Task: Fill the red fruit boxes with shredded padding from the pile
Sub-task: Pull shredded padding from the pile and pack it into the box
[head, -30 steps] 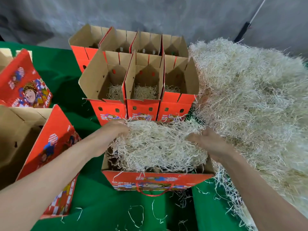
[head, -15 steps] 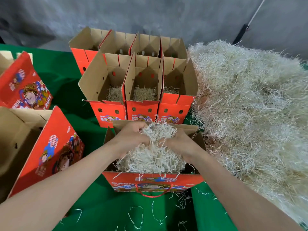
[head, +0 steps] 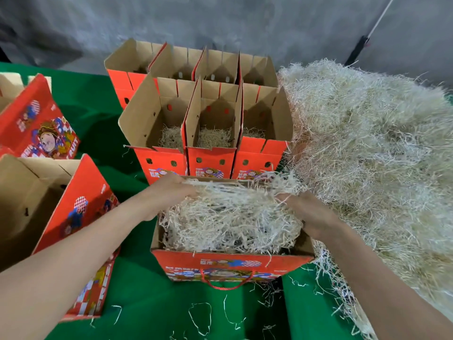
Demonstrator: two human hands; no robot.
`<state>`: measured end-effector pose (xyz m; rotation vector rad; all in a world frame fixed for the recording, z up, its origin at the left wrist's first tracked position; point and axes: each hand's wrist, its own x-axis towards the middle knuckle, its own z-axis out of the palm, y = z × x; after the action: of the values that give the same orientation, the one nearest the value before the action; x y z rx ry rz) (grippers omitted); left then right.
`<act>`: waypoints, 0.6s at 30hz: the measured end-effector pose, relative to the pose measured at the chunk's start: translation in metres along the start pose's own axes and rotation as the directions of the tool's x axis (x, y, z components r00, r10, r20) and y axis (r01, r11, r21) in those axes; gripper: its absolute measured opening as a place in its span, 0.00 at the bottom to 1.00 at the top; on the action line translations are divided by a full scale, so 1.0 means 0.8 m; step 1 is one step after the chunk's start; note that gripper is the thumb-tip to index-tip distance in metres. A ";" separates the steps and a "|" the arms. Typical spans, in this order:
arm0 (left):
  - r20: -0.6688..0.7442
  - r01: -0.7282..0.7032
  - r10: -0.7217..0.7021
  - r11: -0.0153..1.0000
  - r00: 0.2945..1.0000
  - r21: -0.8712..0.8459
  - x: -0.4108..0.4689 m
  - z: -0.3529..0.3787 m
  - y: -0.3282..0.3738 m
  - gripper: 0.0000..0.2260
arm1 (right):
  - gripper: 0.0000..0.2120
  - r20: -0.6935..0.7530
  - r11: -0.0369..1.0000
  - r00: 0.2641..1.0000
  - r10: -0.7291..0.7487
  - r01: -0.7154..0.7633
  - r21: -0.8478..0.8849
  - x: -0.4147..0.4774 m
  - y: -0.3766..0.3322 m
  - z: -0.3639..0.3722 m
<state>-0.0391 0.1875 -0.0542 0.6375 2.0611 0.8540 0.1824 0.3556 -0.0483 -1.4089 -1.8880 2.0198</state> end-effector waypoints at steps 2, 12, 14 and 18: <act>0.022 0.134 -0.132 0.972 0.991 -0.193 0.003 0.004 0.002 0.14 | 0.31 0.122 0.998 0.991 -0.055 0.056 0.001 -0.004 -0.003 -0.001; 0.461 0.000 0.215 0.906 0.861 -0.424 -0.018 0.006 0.006 0.40 | 0.17 0.078 0.951 0.948 -0.308 0.308 0.017 0.001 0.005 0.067; 0.522 -0.135 0.229 0.968 0.822 -0.211 -0.024 0.010 -0.012 0.41 | 0.19 0.043 0.955 0.957 -0.287 0.282 0.088 0.002 0.007 0.058; 0.308 -0.194 0.261 0.954 0.915 -0.230 -0.025 0.023 -0.024 0.29 | 0.20 0.173 0.945 0.941 -0.291 0.311 -0.104 -0.005 0.015 0.041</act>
<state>-0.0157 0.1680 -0.0676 0.8625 1.5939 0.9912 0.1706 0.3246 -0.0605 -0.9297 -2.1769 1.9356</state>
